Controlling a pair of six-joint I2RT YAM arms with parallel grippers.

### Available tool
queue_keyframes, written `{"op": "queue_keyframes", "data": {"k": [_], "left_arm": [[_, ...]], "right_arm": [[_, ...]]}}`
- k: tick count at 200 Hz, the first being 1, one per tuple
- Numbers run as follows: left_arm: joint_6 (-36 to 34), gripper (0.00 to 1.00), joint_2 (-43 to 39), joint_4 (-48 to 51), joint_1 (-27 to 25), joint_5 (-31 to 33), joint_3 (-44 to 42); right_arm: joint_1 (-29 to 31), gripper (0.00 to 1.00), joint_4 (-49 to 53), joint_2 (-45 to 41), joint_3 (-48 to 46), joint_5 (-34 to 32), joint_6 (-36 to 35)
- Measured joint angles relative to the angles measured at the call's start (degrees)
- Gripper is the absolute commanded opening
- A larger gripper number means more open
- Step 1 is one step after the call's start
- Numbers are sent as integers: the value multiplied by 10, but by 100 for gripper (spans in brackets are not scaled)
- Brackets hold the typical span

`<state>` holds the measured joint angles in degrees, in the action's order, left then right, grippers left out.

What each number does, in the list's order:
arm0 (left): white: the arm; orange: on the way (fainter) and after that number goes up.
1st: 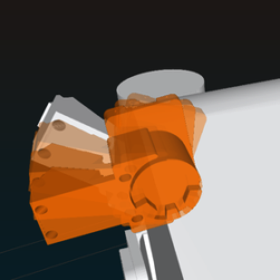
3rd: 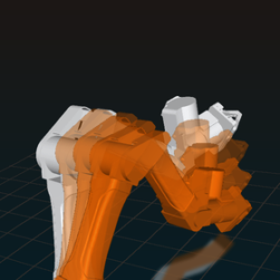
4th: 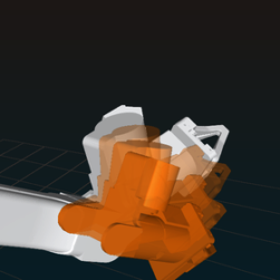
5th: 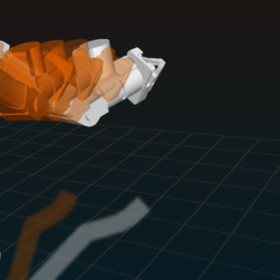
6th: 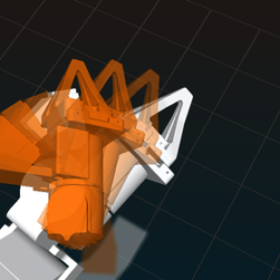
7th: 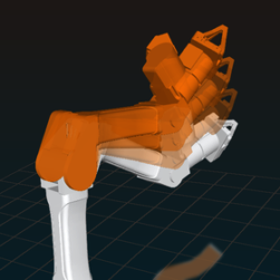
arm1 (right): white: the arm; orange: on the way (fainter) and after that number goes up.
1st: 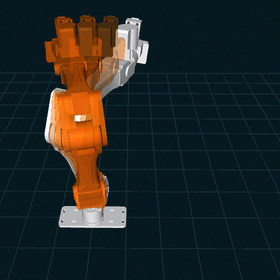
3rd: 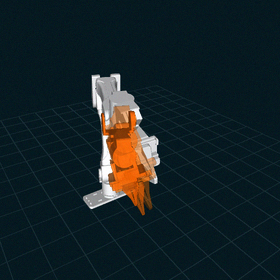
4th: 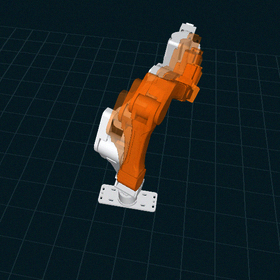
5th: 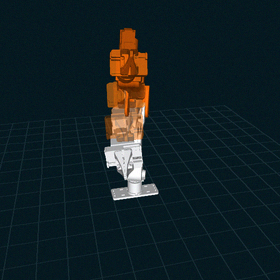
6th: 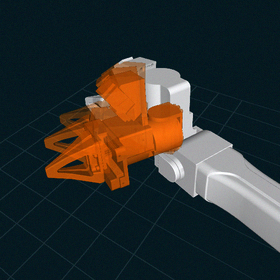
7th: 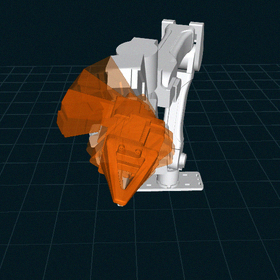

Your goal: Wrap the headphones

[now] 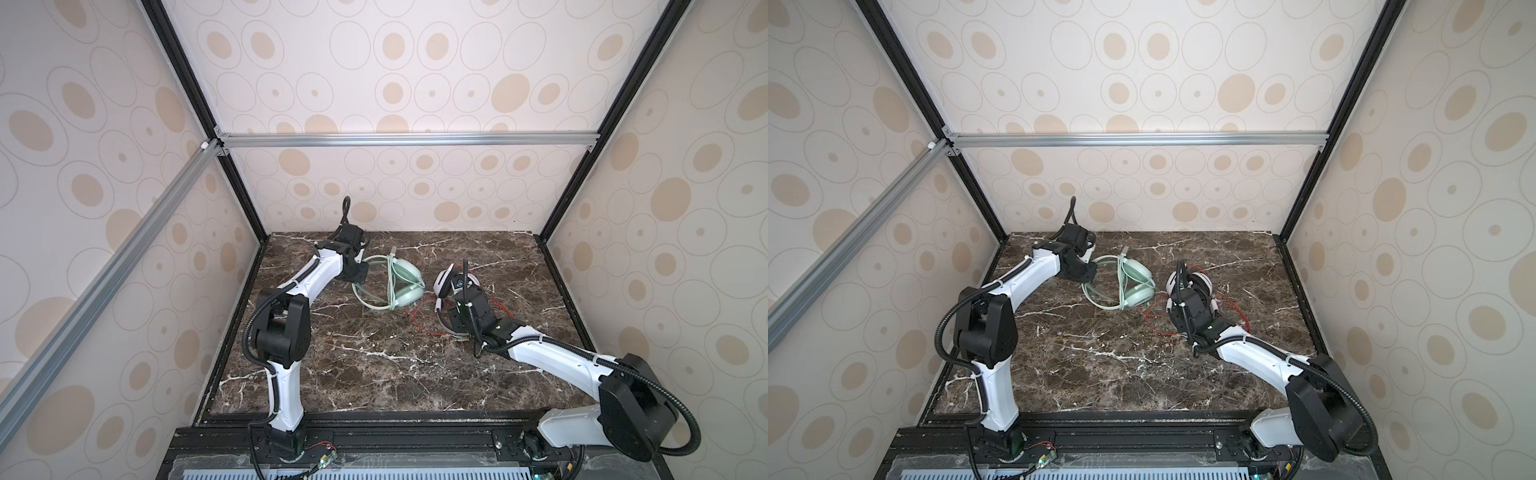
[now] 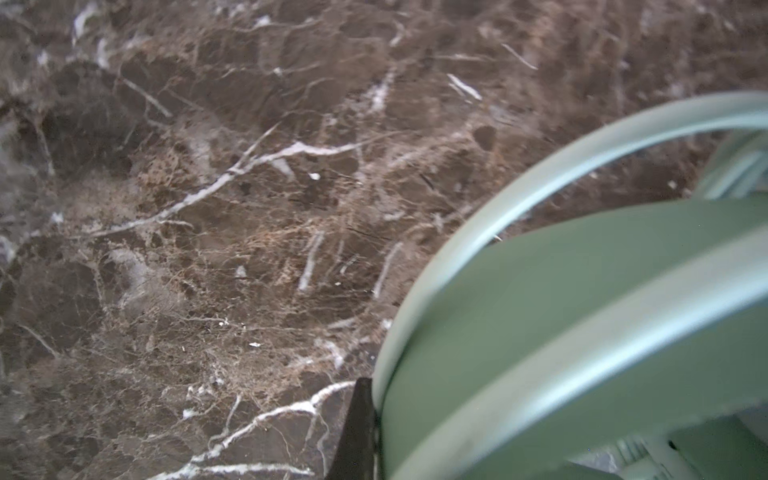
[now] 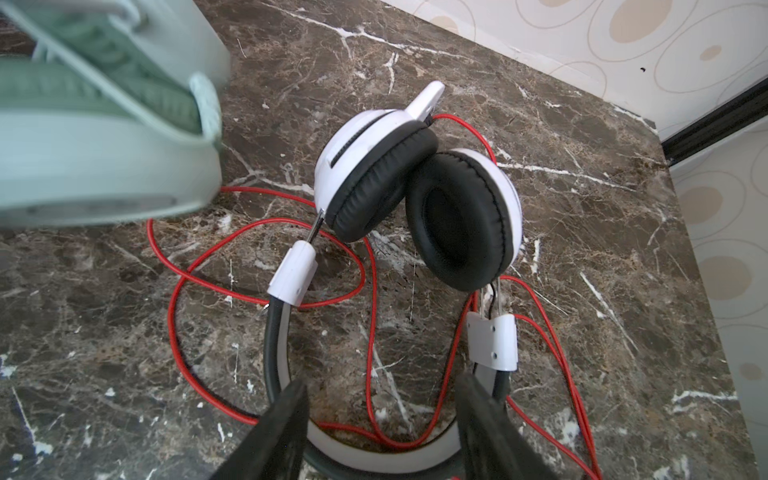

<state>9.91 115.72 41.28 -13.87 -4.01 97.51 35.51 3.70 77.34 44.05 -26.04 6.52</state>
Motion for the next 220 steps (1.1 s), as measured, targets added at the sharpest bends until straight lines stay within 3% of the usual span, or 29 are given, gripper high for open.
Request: {"op": "queue_keyframes", "data": {"k": [57,93,182,220], "left_arm": [[117,0,108,54,112,-7,104],[158,0,124,59,162,-39,100],[159,0,141,17,196,-119,74],[158,26,141,-5,212,-135,70]], "right_arm": [[0,58,-8,3,0,-1,17],[0,58,-8,9,1,5,18],[2,58,-3,16,2,2,7],[2,58,-2,16,2,2,4]]}}
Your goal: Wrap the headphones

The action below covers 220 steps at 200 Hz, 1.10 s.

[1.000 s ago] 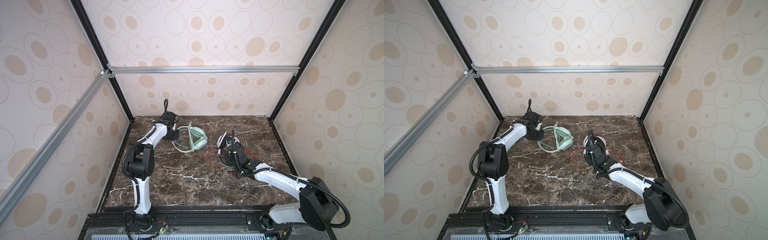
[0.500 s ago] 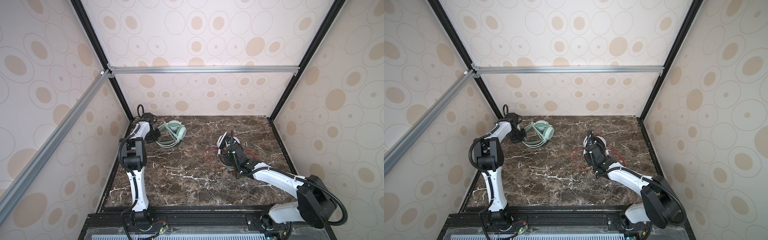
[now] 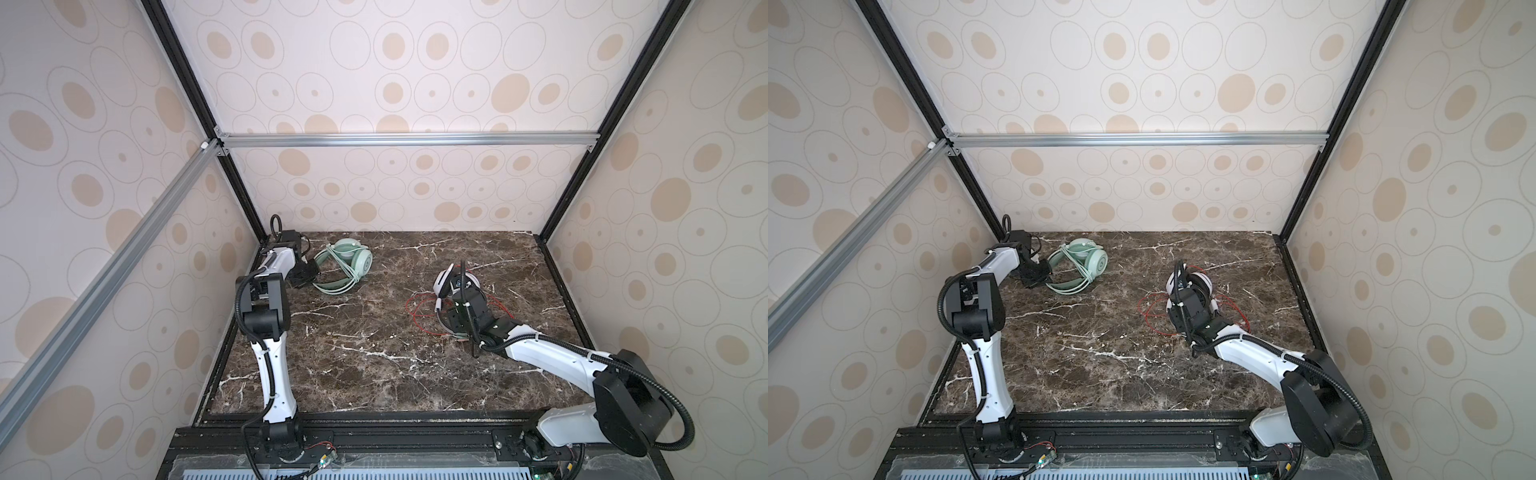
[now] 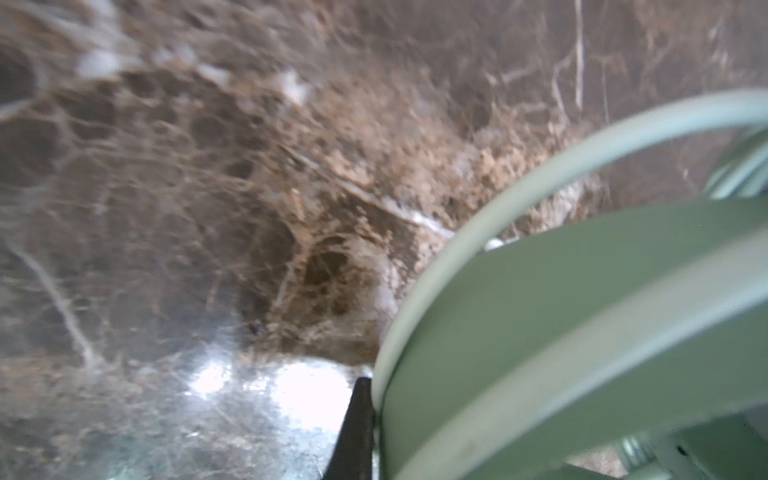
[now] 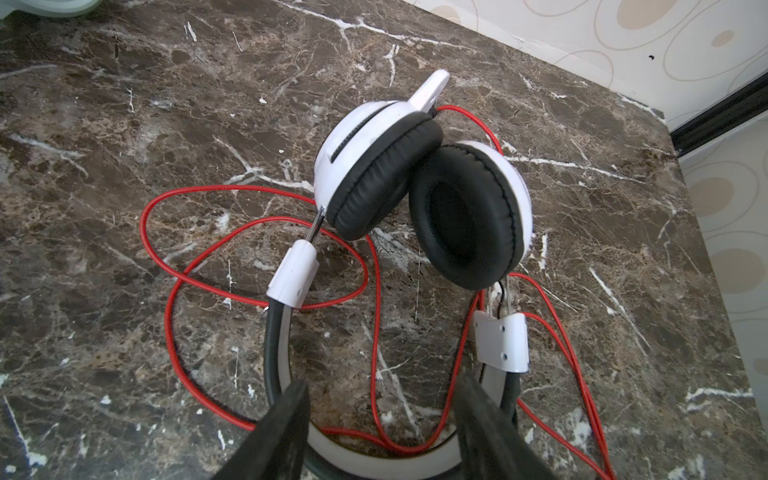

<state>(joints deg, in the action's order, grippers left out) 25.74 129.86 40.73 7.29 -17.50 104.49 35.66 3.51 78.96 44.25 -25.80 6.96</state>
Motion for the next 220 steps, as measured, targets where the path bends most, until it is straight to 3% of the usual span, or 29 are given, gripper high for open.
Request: {"op": "queue_keyframes", "data": {"k": [37,46,50,56,58,60,63,103,143,181,198,220], "left_arm": [[-2,48,0,-25,4,-10,-12],[-3,59,0,-29,4,-14,-15],[-2,74,0,-31,4,-15,-15],[-3,79,-2,-33,3,-14,-16],[-4,83,-3,-33,3,-14,-16],[-6,95,-3,-34,3,-14,-16],[-5,98,-3,-37,3,-16,-16],[2,98,-41,-52,4,-14,-46],[24,98,-228,-103,-21,-14,-154],[13,98,-433,-218,-147,-20,-236],[3,98,-457,-244,-203,-50,-249],[0,98,-458,-266,-233,-72,-272]], "right_arm": [[0,58,2,0,0,0,-6],[0,58,3,0,0,-2,-8],[0,59,3,0,0,-2,-9],[0,59,4,0,0,-4,-10],[0,59,4,0,0,-5,-10],[0,59,4,0,0,-6,-10],[0,59,4,0,0,-7,-10],[0,60,3,-1,0,-31,-17],[-12,62,7,-5,3,-39,-9],[-125,63,15,-61,-4,34,37],[-179,66,23,-71,3,75,63],[-224,74,56,-36,52,146,81]]}}
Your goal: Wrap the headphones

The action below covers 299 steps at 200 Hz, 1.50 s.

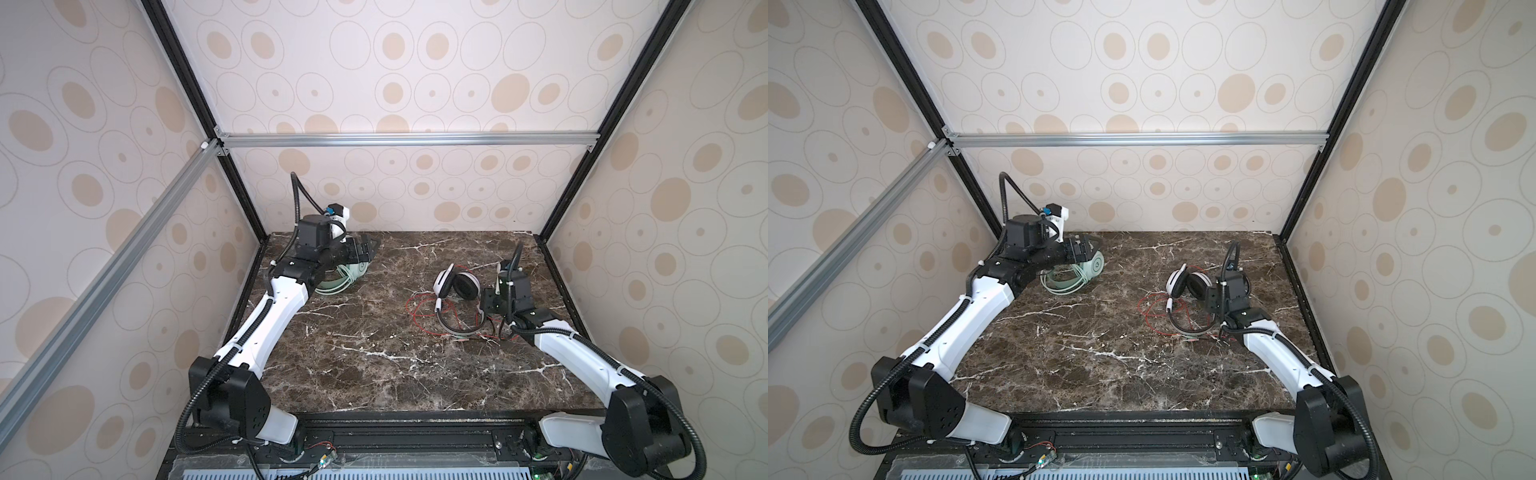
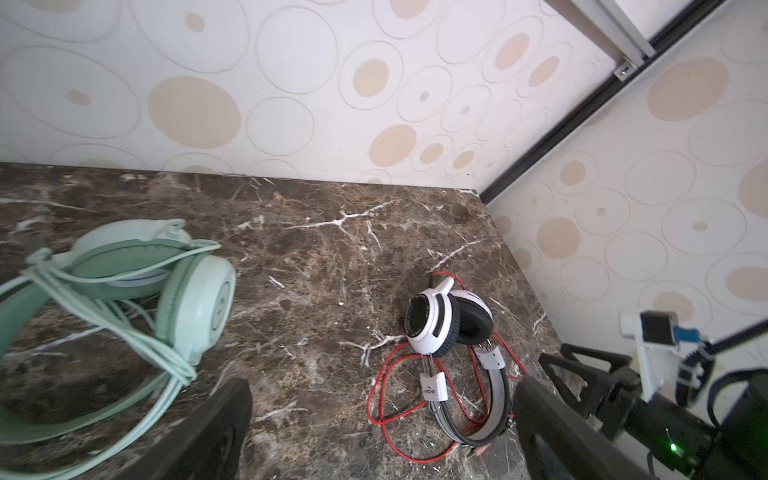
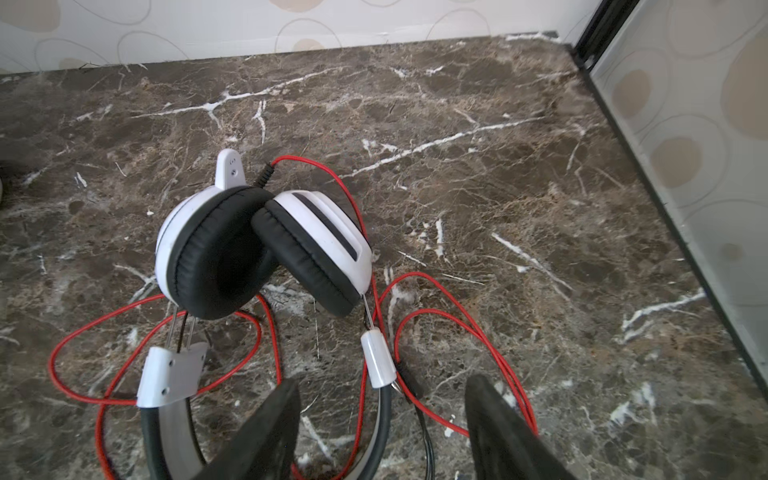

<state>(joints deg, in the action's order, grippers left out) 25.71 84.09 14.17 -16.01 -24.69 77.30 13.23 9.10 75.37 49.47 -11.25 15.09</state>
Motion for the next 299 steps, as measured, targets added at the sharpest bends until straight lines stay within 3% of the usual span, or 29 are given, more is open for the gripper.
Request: {"op": "queue_keyframes", "data": {"k": [40,79,139,157,178,188,193,229,260,281,299], "left_arm": [[6,97,0,-5,-29,-25,-31],[15,96,1,-16,-53,-35,-32],[20,96,1,-18,-61,-37,-36],[22,96,1,-19,-61,-42,-37],[19,97,1,-19,-63,-36,-37],[17,97,1,-16,-63,-28,-37],[16,97,1,-14,-63,-23,-37],[6,97,-1,-7,-63,-2,-37],[-2,97,-2,7,-63,14,-30],[-4,98,-3,10,-63,19,-29],[-5,98,-3,13,-63,22,-28]], "right_arm": [[-23,76,64,144,158,66,-49],[-28,77,127,234,222,127,-91],[-28,75,199,349,333,142,-131],[-28,68,209,367,351,132,-130],[-27,50,221,376,364,117,-122],[-26,33,226,376,365,107,-110],[-25,31,228,375,364,100,-108],[12,35,236,337,337,15,12],[63,36,303,285,323,-57,169],[88,36,368,254,309,-61,300],[95,39,403,232,280,-24,397]]}}
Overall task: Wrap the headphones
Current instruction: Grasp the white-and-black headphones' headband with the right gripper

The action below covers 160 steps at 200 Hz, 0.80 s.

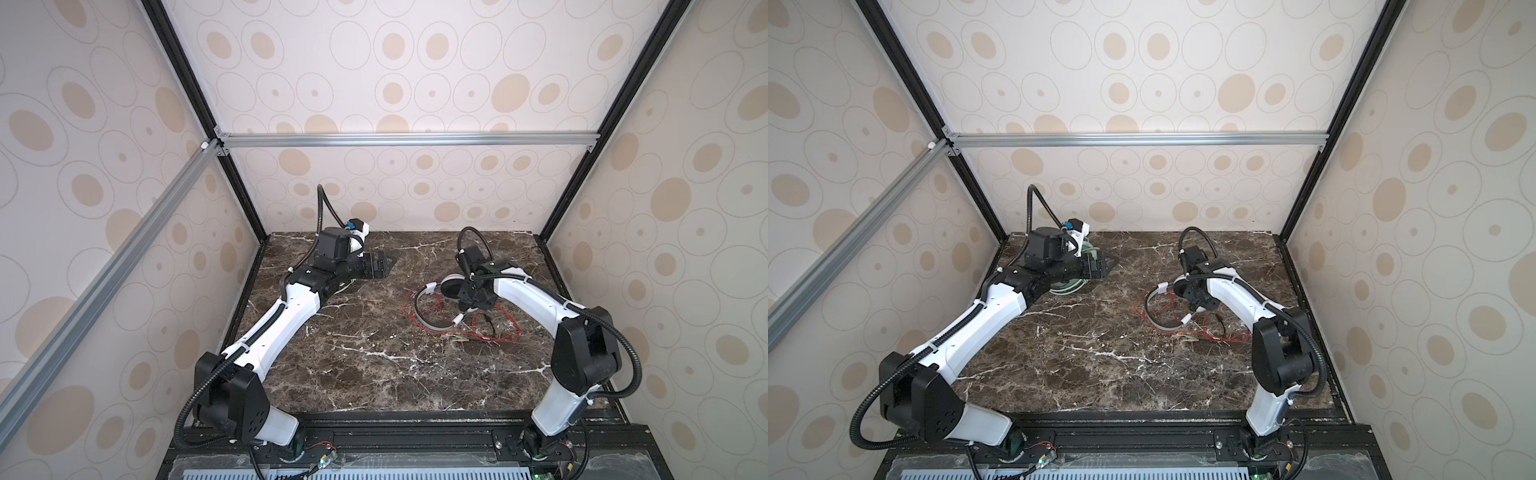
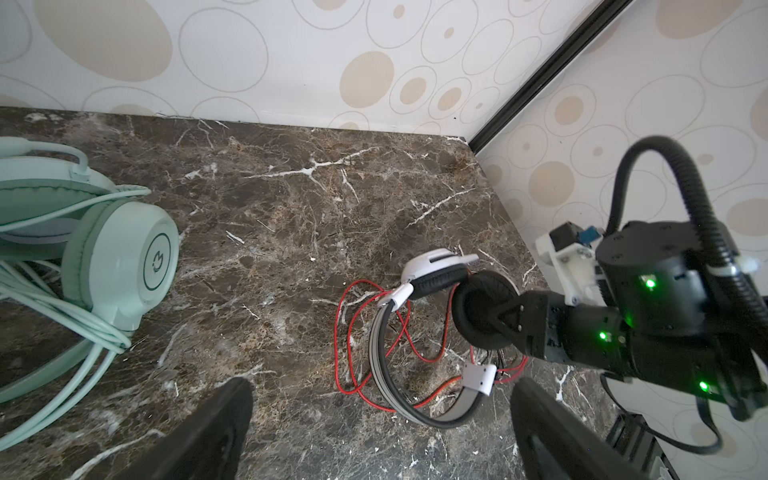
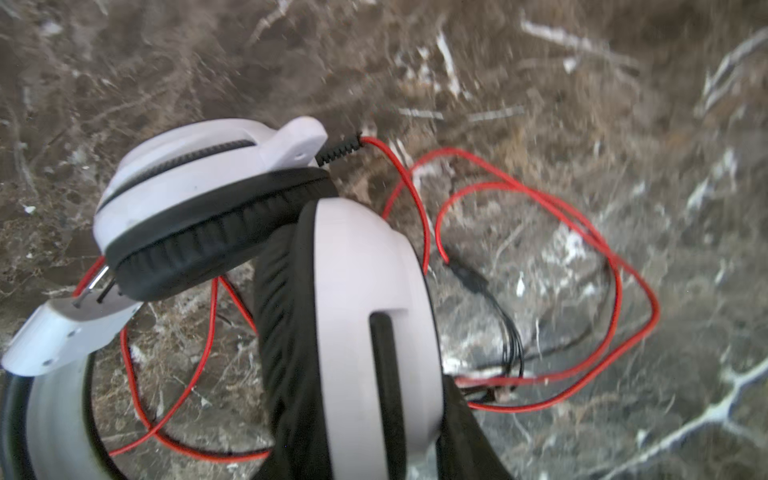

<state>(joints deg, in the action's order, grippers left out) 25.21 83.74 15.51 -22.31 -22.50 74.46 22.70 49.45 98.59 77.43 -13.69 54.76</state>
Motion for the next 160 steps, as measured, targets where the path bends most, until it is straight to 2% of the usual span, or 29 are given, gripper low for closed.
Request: {"op": "queue_keyframes", "data": {"k": [28,50,59,64,66,69,72,105,128,144,160], "left_arm": [[-2,98,0,4,0,9,2],[-6,98,0,6,0,22,4],[-6,98,0,7,0,25,5],[-6,98,0,7,0,26,6],[-6,98,0,7,0,26,6],[-6,98,0,7,0,26,6],[-6,98,0,8,0,26,6],[-6,98,0,15,0,36,9],[-6,98,0,26,0,57,11],[-2,98,-2,26,0,67,10],[3,98,-3,26,0,63,10]], "right_arm": [[11,46,4,-11,-52,91,104],[33,51,-9,-17,-54,143,134],[41,56,-17,-27,-54,158,139],[46,65,-22,-35,-54,165,138],[47,73,-23,-40,-54,166,141],[49,93,-26,-46,-54,169,140],[51,99,-28,-52,-54,170,137],[42,100,-70,-178,-73,159,103],[-7,100,-143,-271,-141,184,52],[-52,100,-180,-297,-181,217,22],[-84,100,-183,-278,-176,245,-27]]}}
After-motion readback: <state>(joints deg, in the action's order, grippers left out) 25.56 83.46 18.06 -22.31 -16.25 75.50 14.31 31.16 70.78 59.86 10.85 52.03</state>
